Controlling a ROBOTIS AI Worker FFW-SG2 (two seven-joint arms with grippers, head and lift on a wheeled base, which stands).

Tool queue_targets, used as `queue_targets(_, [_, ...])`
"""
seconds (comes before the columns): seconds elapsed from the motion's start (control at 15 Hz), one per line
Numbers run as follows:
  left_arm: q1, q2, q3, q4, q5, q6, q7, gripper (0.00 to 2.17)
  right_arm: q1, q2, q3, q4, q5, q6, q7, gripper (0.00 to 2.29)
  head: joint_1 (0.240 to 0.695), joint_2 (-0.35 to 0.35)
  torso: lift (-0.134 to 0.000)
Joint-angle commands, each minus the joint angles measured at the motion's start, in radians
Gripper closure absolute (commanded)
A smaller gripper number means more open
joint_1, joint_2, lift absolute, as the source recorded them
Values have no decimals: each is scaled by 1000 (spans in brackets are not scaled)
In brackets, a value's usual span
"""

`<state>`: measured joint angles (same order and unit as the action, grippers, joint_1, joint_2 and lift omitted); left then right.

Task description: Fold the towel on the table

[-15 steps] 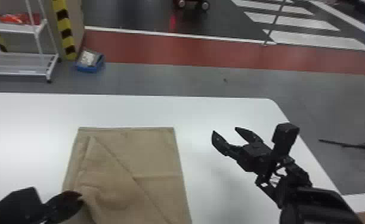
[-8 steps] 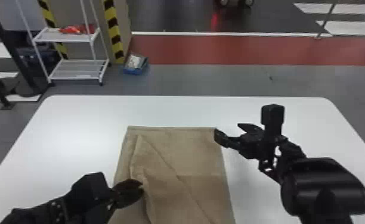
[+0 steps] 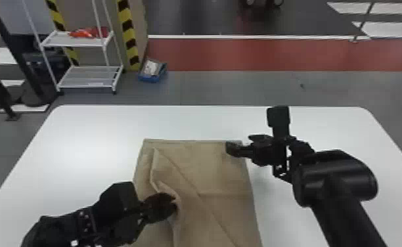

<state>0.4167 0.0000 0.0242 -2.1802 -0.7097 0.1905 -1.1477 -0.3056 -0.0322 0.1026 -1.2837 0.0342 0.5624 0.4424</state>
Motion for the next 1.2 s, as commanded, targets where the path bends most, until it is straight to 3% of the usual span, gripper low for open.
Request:
queue_targets(0.0, [-18, -3, -20, 16, -1, 5, -1, 2148, -20, 3, 29, 40, 16, 1, 1, 232, 695, -3, -115])
queue_targets(0.13, [-18, -3, -23, 17, -1, 5, -3, 2145, -20, 3, 43, 40, 21, -2, 13, 529, 695, -1, -115])
queue_targets(0.4, [-18, -3, -24, 19, 1, 8, -3, 2148, -18, 3, 42, 40, 32, 11, 10, 1605, 695, 6, -115])
queue_targets(0.47, [-18, -3, -24, 19, 1, 8, 2, 2148, -13, 3, 35, 37, 38, 14, 9, 1717, 695, 6, -115])
queue_targets(0.67, [-41, -3, -7, 31, 4, 14, 69, 2145, 23, 1, -84, -39, 23, 47, 4, 1784, 695, -2, -115])
queue_targets(0.8, [-56, -3, 26, 30, 9, 57, 108, 2148, 95, -12, -202, -161, -14, 97, 16, 1784, 695, -29, -115])
queue_targets(0.93, [-67, -3, 49, 23, 29, 110, 155, 2148, 207, -46, -319, -309, -62, 139, 16, 1784, 695, -52, -115])
queue_targets(1.07, [-79, -3, 51, 23, 35, 143, 178, 2148, 326, -54, -442, -439, -102, 139, 18, 1784, 695, -89, -115])
queue_targets(1.13, [-84, -3, 51, 28, 42, 149, 198, 2145, 388, -52, -497, -491, -114, 133, 27, 1784, 695, -140, -115])
